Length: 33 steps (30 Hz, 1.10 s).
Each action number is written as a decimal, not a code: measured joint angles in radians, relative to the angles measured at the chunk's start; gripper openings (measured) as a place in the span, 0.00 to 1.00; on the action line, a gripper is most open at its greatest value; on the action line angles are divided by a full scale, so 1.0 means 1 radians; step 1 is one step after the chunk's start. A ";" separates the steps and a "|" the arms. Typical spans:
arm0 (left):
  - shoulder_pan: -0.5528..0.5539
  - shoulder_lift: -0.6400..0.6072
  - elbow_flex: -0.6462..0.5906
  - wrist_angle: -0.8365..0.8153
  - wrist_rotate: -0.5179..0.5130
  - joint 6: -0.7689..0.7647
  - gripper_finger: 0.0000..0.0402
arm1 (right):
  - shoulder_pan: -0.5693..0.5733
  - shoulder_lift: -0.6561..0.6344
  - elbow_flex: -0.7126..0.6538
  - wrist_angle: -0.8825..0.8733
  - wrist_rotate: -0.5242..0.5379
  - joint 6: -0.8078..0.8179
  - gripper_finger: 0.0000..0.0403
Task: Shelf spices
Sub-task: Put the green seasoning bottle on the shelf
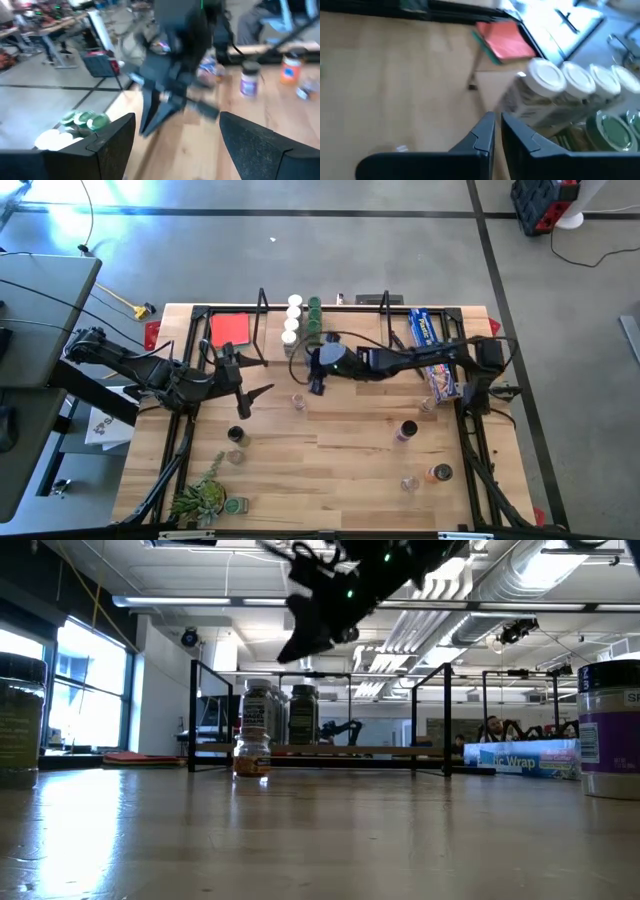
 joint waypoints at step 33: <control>-0.618 0.593 0.145 -0.289 0.749 -1.146 0.70 | 0.490 -0.088 0.000 -0.154 0.443 0.208 0.06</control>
